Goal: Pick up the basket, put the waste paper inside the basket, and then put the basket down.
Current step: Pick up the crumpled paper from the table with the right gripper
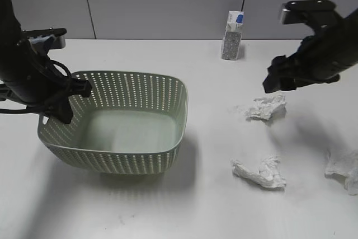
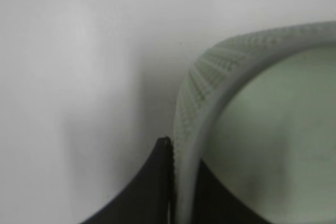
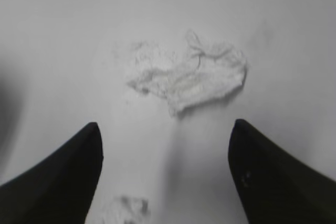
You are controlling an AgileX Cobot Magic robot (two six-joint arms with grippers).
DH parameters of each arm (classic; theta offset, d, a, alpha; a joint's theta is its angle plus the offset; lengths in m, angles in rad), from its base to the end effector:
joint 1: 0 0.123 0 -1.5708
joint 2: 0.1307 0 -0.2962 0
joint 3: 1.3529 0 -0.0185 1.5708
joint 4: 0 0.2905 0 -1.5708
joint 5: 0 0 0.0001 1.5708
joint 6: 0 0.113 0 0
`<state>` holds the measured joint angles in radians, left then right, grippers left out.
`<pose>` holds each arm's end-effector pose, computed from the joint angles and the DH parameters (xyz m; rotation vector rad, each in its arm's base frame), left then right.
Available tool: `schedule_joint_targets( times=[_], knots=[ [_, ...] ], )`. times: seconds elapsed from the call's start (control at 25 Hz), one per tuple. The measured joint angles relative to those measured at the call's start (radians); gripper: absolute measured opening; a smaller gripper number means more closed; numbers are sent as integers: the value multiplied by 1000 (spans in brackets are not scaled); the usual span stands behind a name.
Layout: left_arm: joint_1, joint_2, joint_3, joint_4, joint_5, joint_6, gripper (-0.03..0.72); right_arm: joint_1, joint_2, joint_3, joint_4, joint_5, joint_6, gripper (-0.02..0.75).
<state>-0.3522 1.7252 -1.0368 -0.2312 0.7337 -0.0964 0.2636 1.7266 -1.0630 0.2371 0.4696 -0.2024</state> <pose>0.3327 -0.1408 0.1500 0.1496 2.9299 -0.3280 0.3779 0.1144 0.1677 -0.3689 2.5891 0.2360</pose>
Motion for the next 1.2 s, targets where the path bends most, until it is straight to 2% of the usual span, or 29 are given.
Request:
schedule_joint_targets(
  times=[0.16,0.32,0.48,0.56,0.64,0.8,0.92,1.04,1.2],
  knots=[
    [0,0,0,0,0,0,3,13,192,-121,-102,0,138,590],
    [0,0,0,0,0,0,3,13,295,-149,-170,8,192,590],
    [0,0,0,0,0,0,3,13,342,-157,-198,14,224,589],
    [0,0,0,0,0,0,3,13,346,-162,-201,15,227,564],
    [0,0,0,0,0,0,2,13,348,-164,-202,15,229,490],
    [0,0,0,0,0,0,2,13,349,-167,-202,21,230,252],
    [0,0,0,0,0,0,2,13,346,-167,-201,40,230,130],
    [0,0,0,0,0,0,2,13,324,-164,-201,76,231,74],
    [0,0,0,0,0,0,2,20,229,-164,-195,114,231,74]
  ],
)
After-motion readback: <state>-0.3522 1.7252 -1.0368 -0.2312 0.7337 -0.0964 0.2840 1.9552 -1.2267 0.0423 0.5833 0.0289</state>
